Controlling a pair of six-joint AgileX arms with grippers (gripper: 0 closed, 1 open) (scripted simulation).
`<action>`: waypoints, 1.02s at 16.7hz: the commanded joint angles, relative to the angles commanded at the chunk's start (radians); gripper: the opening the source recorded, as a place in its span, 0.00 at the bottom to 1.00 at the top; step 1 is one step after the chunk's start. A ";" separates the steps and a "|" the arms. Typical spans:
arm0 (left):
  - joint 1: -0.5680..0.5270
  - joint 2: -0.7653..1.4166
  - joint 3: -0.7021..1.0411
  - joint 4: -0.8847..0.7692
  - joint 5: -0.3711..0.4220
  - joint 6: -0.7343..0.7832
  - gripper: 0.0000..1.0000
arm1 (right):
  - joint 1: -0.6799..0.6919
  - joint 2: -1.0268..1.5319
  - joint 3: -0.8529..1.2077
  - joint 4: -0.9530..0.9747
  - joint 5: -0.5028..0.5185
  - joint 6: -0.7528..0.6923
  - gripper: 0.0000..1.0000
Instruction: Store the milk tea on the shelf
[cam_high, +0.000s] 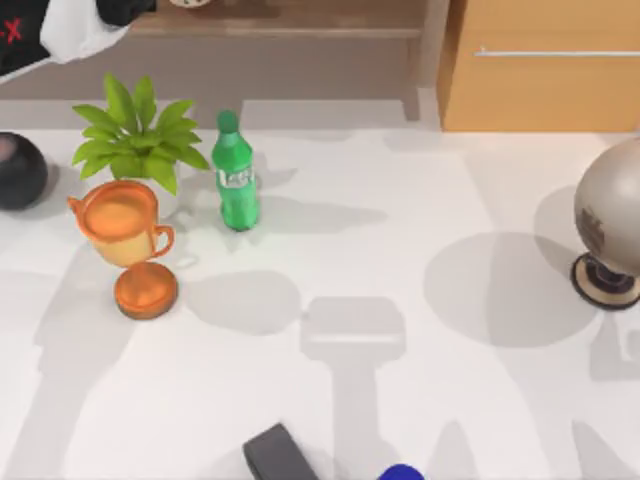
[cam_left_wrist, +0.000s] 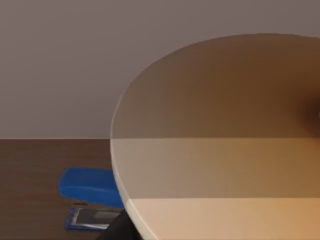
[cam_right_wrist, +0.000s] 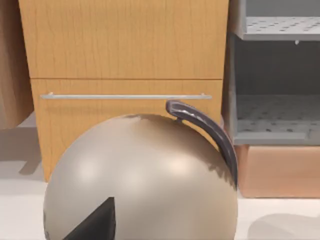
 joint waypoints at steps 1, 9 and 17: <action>0.000 0.000 0.000 0.000 0.000 0.000 0.00 | 0.000 0.000 0.000 0.000 0.000 0.000 1.00; 0.000 0.000 0.000 0.000 0.000 0.000 0.60 | 0.000 0.000 0.000 0.000 0.000 0.000 1.00; 0.000 0.000 0.000 0.000 0.000 0.000 1.00 | 0.000 0.000 0.000 0.000 0.000 0.000 1.00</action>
